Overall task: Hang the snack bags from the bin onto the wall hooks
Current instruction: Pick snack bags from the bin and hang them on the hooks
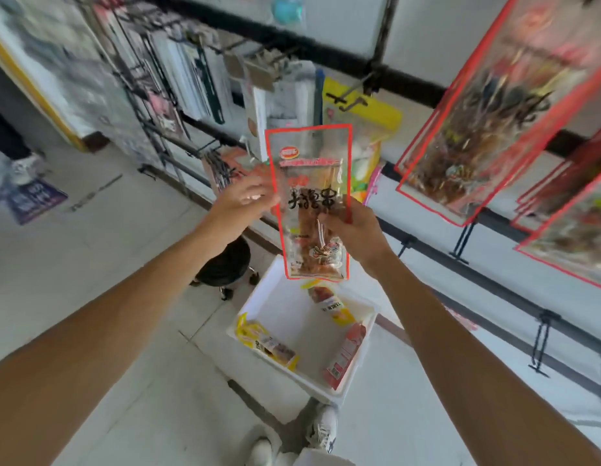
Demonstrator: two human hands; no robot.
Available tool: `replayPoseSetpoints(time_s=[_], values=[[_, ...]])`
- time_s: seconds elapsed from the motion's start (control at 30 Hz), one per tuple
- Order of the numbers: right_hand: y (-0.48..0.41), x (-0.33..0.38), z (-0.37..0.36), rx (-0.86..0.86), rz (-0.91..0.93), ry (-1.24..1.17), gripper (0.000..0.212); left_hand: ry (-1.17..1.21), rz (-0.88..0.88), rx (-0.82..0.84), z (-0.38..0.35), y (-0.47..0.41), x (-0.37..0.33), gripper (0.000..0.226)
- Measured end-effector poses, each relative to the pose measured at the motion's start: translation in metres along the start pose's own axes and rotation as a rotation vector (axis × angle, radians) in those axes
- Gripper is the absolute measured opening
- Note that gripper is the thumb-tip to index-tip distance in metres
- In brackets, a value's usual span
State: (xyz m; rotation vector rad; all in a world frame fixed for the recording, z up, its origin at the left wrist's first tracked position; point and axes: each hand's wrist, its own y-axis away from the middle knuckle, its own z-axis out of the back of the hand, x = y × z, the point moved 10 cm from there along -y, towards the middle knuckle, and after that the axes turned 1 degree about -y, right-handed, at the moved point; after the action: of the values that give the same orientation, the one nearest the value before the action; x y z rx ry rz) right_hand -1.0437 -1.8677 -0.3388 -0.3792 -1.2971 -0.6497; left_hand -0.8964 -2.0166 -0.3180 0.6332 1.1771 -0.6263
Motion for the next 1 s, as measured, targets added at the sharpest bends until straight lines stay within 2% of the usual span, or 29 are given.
replayPoseSetpoints(time_s=[0.1, 0.27, 0.33, 0.47, 0.53, 0.63, 0.8, 0.93, 1.0], values=[[0.015, 0.027, 0.005, -0.003, 0.028, 0.026, 0.022, 0.086, -0.127, -0.008, 0.014, 0.005, -0.058, 0.017], [0.04, 0.063, 0.002, 0.008, 0.068, 0.035, 0.021, 0.032, -0.232, -0.027, 0.024, 0.024, -0.114, 0.005], [0.05, 0.076, 0.005, -0.008, 0.077, 0.046, 0.01, 0.007, -0.288, 0.005, 0.025, 0.032, -0.133, 0.005], [0.071, 0.114, 0.021, -0.062, 0.164, 0.072, 0.011, -0.045, -0.372, 0.097, 0.02, 0.043, -0.163, 0.011], [0.085, 0.143, 0.039, -0.148, 0.234, 0.065, 0.03, -0.056, -0.405, 0.127, 0.016, 0.047, -0.178, 0.012], [0.109, 0.187, 0.071, -0.277, 0.335, 0.086, 0.043, -0.056, -0.461, 0.173, 0.003, 0.053, -0.203, 0.01], [0.147, 0.248, 0.109, -0.46, 0.506, 0.472, 0.061, -0.066, -0.553, 0.221, -0.031, 0.068, -0.244, 0.013], [0.176, 0.267, 0.138, -0.532, 0.569, 0.559, 0.022, -0.062, -0.621, 0.281, -0.07, 0.088, -0.278, 0.016], [0.187, 0.269, 0.155, -0.547, 0.573, 0.566, 0.019, -0.064, -0.639, 0.298, -0.087, 0.096, -0.289, 0.014]])
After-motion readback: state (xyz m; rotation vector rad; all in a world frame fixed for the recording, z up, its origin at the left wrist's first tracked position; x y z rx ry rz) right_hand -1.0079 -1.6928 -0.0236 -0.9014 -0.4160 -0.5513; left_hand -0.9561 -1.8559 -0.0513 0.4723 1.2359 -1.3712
